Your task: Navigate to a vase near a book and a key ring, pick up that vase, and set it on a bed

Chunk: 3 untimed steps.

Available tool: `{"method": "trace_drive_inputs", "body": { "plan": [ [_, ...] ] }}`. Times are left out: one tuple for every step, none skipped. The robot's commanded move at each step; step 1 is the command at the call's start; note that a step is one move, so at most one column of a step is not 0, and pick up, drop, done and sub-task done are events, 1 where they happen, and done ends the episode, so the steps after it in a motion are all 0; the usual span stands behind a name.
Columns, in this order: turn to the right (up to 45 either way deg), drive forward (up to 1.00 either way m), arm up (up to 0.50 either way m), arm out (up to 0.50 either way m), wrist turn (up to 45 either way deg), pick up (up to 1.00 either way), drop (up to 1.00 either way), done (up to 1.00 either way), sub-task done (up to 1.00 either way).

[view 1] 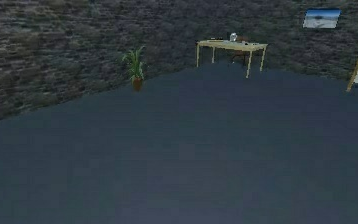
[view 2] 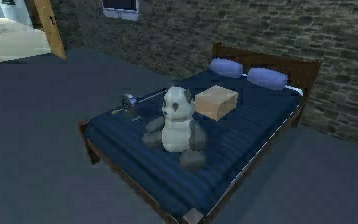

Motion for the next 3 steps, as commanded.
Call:
{"method": "trace_drive_inputs", "body": {
  "plan": [
    [27.0,0.00,0.00,0.00,0.0,0.00,0.00,0.00,0.00],
    [0.0,1.00,0.00,0.00,0.0,0.00,0.00,0.00,0.00],
    [0.0,1.00,0.00,0.00,0.0,0.00,0.00,0.00,0.00]
  ]
}}
